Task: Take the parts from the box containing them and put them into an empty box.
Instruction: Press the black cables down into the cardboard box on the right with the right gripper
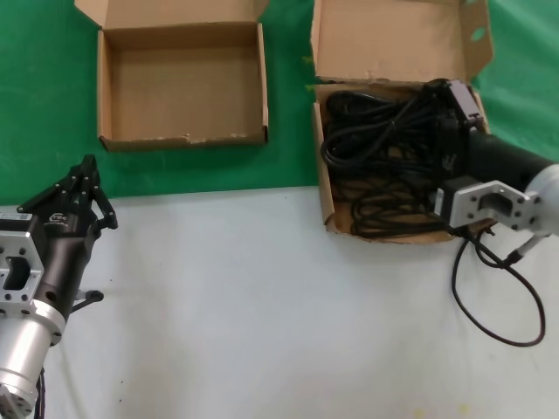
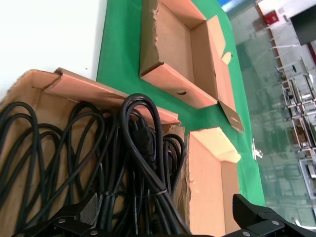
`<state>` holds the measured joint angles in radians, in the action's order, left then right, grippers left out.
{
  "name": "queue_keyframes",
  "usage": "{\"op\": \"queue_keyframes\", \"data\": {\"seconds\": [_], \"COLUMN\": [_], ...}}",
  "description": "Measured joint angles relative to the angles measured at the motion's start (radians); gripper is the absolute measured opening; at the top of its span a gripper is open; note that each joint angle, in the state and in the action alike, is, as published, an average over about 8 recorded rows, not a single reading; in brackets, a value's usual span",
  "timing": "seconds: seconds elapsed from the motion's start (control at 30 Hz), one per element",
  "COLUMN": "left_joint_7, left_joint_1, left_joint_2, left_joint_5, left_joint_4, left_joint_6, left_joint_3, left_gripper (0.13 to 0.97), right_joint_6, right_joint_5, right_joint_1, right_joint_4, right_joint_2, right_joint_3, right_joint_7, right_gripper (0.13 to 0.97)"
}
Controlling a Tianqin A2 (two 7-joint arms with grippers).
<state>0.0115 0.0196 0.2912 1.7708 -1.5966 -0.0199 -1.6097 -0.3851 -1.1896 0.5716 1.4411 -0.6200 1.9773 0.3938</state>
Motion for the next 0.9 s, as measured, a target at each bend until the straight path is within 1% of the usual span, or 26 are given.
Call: {"op": "queue_keyframes", "data": {"seconds": [0.23, 0.53, 0.8, 0.83, 0.9], "left_joint_7": [0.0, 0.0, 0.0, 0.0, 0.0], "left_joint_1": [0.0, 0.0, 0.0, 0.0, 0.0], "left_joint_2": [0.0, 0.0, 0.0, 0.0, 0.0], "left_joint_5": [0.0, 0.0, 0.0, 0.0, 0.0], "left_joint_4": [0.0, 0.0, 0.0, 0.0, 0.0], "left_joint_6": [0.0, 0.0, 0.0, 0.0, 0.0], "left_joint_3": [0.0, 0.0, 0.0, 0.0, 0.0], "left_gripper": [0.152, 0.145, 0.145, 0.145, 0.145], "right_joint_6": [-0.032, -0.059, -0.072, -0.073, -0.075], "right_joint_5": [0.062, 0.129, 0.164, 0.167, 0.173], "right_joint_1": [0.048, 0.065, 0.06, 0.059, 0.056], "right_joint_4": [-0.039, -0.053, -0.048, -0.048, -0.047], "right_joint_2": [0.043, 0.075, 0.09, 0.092, 0.096], "right_joint_3": [0.014, 0.003, -0.011, -0.012, -0.016], "right_joint_7": [0.015, -0.003, -0.017, -0.018, -0.022], "right_gripper": [0.963, 0.91, 0.791, 0.791, 0.745]}}
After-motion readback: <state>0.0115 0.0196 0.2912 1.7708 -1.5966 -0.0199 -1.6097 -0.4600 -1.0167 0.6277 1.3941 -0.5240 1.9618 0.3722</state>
